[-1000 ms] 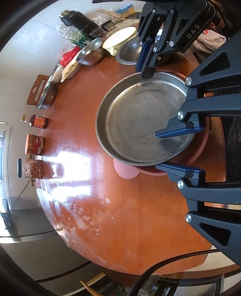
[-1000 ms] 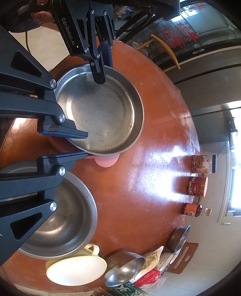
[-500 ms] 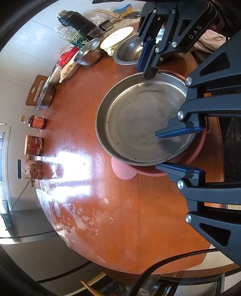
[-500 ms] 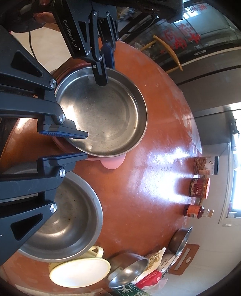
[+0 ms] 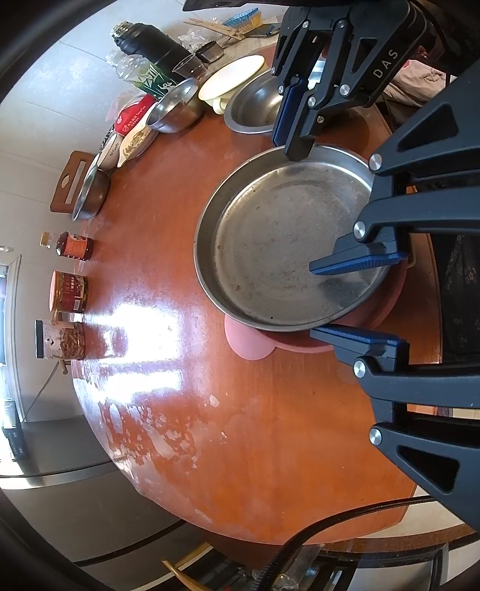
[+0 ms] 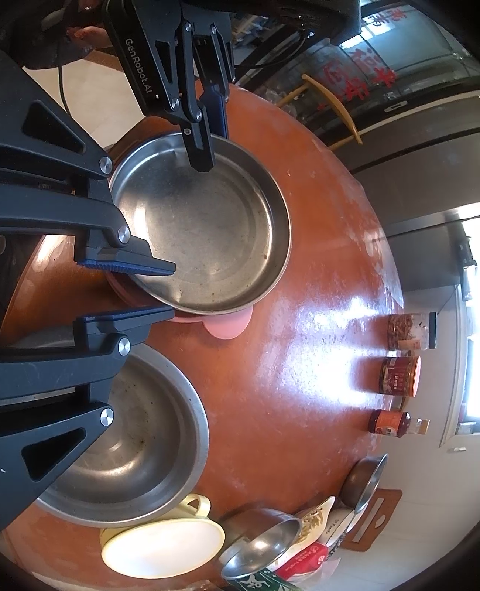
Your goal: Organize plates and bowls
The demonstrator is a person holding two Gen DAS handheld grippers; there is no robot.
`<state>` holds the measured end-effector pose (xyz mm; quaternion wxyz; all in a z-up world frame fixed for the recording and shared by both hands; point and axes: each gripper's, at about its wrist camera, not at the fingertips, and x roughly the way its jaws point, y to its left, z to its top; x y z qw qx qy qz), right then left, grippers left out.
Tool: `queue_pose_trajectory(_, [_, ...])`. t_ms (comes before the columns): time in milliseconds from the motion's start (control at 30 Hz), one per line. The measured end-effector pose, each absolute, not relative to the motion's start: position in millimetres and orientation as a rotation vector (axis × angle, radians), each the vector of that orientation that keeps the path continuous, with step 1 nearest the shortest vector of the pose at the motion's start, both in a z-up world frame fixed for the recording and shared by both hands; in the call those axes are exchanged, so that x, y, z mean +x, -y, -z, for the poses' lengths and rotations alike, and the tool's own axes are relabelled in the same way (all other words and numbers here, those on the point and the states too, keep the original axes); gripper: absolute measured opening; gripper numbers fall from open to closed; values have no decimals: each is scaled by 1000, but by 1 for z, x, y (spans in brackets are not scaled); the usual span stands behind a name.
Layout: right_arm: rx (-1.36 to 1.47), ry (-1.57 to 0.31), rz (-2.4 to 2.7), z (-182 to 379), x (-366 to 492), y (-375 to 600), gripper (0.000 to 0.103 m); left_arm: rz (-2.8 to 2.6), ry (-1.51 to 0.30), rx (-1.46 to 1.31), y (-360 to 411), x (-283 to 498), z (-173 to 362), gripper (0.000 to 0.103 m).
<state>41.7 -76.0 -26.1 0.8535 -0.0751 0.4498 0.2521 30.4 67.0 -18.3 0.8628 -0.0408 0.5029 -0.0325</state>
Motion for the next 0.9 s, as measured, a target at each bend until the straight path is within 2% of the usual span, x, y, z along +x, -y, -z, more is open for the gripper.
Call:
queue_pose_trajectory(600, [-165,-945,-552,24,39,72,20,74,-1056,-68,-62,27,13,35])
queue_pose_trajectory(667, [-164,-941,-551,22,39,72,20,73,-1051,-68,-62,26,11,37])
queue_pose_trajectory(733, [-161,-940,-549,22,39,73,20,74,-1043,-70,-62,25,9,48])
queue_pose_trajectory(800, [-157,-938,-549,21,39,74,20,75,-1036,-73,-63,24,7,50])
queue_pose_trajectory(900, [-148,-933,-548,20,38,76,28,73,-1033,-71,-62,23,5,50])
